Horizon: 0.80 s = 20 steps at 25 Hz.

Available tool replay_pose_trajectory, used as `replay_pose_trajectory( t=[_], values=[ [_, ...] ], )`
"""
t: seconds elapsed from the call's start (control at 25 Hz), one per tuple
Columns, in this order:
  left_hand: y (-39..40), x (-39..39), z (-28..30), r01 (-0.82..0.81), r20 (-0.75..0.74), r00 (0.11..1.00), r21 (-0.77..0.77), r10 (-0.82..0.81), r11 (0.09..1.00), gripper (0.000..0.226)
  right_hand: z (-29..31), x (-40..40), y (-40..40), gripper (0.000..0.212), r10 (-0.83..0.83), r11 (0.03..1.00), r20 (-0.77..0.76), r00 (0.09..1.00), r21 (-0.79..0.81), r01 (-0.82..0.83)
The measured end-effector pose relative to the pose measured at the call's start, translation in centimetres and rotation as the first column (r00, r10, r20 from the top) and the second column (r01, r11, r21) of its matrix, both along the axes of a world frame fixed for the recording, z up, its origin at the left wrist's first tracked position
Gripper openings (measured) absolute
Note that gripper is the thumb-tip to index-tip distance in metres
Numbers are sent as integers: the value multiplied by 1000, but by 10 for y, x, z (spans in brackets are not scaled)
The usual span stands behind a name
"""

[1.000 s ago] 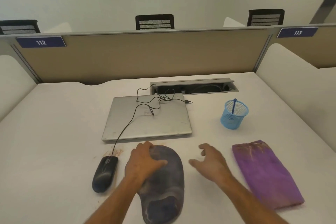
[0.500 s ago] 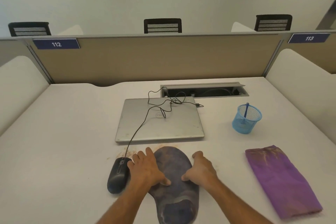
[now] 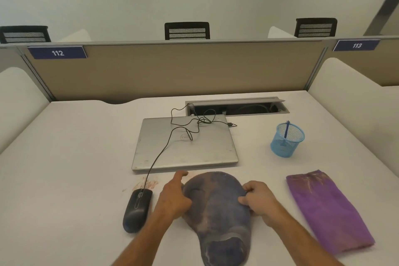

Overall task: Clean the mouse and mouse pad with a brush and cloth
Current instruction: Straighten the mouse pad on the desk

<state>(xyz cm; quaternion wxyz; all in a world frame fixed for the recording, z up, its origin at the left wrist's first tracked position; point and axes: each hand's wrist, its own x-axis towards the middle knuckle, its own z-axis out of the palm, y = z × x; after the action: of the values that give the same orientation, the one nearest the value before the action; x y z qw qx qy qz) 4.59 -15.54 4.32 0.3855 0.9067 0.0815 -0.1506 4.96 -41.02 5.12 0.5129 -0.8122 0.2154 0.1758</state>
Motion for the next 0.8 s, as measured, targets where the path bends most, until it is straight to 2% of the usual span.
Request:
replay_pose_trajectory(
  t=[0.16, 0.4, 0.56, 0.72, 0.8],
  values=[
    [-37, 7, 2, -62, 70, 995, -144, 72, 988, 60, -3, 7, -49, 22, -122, 993, -8, 993, -5, 122],
    [-86, 16, -8, 7, 85, 996, -135, 5, 991, 54, -1, 13, -87, 43, -81, 972, 17, 997, -218, 83],
    [-99, 20, -15, 19, 91, 996, -110, -9, 994, 55, 1, 19, -96, 45, -67, 933, 19, 998, -354, 69],
    [-105, 23, -23, 32, 80, 996, -65, -27, 997, 57, 6, 20, -96, 42, 19, 860, 12, 1000, -510, -10],
    [-107, 24, -26, 50, 81, 996, -17, -48, 999, 58, 14, 18, -91, 40, 88, 759, -51, 995, -644, -100]
  ],
)
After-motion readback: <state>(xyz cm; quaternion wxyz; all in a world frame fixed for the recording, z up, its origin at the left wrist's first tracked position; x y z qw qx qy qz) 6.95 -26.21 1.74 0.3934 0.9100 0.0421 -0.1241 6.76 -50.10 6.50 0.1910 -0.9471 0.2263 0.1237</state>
